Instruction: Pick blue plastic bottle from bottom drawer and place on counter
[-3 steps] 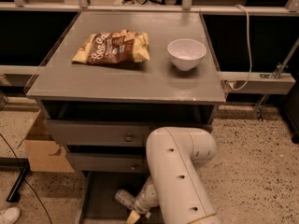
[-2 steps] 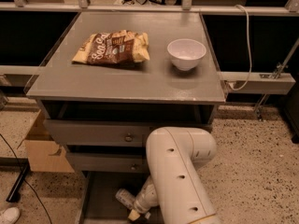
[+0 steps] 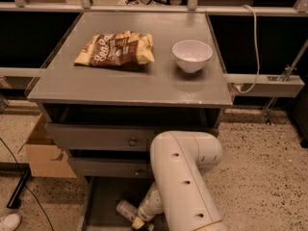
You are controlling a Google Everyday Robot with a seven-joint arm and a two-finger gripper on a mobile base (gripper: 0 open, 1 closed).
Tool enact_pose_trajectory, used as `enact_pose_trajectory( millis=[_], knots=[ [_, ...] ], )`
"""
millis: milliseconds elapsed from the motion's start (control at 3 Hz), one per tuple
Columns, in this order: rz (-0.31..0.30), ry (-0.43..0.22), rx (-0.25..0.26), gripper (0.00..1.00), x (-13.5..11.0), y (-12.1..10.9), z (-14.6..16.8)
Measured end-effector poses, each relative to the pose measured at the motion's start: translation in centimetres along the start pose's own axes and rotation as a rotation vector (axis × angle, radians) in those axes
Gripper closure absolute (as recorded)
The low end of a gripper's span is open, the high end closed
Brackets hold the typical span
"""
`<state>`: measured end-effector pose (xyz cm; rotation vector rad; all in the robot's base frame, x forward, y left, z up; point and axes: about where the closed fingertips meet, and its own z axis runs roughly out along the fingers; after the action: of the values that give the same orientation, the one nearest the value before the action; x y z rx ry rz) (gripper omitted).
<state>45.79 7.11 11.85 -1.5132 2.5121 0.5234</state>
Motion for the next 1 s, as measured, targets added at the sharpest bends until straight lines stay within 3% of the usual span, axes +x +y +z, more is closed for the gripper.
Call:
enact_pose_trajectory(
  millis=[1000],
  knots=[
    [-0.016, -0.016, 0.0, 1.0, -0.32, 0.08, -0.6]
  ],
)
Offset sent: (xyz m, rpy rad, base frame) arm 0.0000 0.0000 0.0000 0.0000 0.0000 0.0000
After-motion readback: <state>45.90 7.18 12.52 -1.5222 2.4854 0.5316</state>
